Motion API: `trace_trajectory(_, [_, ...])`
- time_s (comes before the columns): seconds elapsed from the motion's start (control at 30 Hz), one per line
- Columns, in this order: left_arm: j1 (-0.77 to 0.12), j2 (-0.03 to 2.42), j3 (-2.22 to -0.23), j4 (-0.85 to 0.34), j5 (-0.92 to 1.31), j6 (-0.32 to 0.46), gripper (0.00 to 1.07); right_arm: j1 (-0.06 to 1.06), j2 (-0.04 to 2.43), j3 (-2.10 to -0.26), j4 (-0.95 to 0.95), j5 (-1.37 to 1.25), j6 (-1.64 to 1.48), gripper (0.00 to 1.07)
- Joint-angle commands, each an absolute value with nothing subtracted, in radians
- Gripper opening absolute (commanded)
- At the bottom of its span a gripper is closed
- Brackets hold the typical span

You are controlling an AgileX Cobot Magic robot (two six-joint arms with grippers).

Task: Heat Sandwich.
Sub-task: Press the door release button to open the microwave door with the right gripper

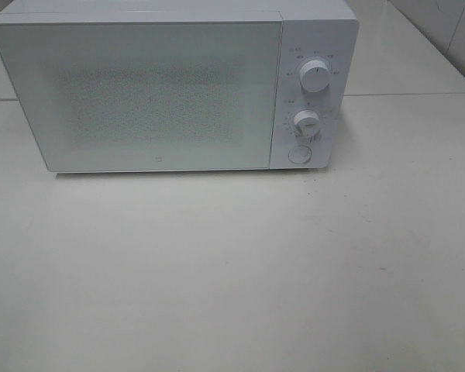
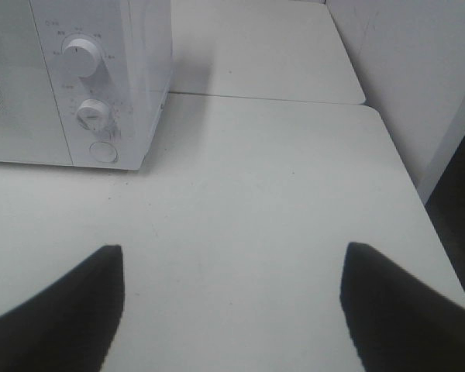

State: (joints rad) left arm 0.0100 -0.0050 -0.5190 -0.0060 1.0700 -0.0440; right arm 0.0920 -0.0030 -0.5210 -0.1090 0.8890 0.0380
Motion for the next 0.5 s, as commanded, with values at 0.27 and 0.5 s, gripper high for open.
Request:
trace_trajectory(0.27, [0.012,-0.021,-0.518,-0.014,1.071,-0.04,0.98,0.07,-0.033,-0.497,-0.112,0.996,0.07,0.75])
trace_trajectory(0.5, [0.012,-0.021,-0.518,-0.014,1.071,-0.041,0.98,0.07,-0.033,-0.497,-0.112,0.996,0.069,0.75])
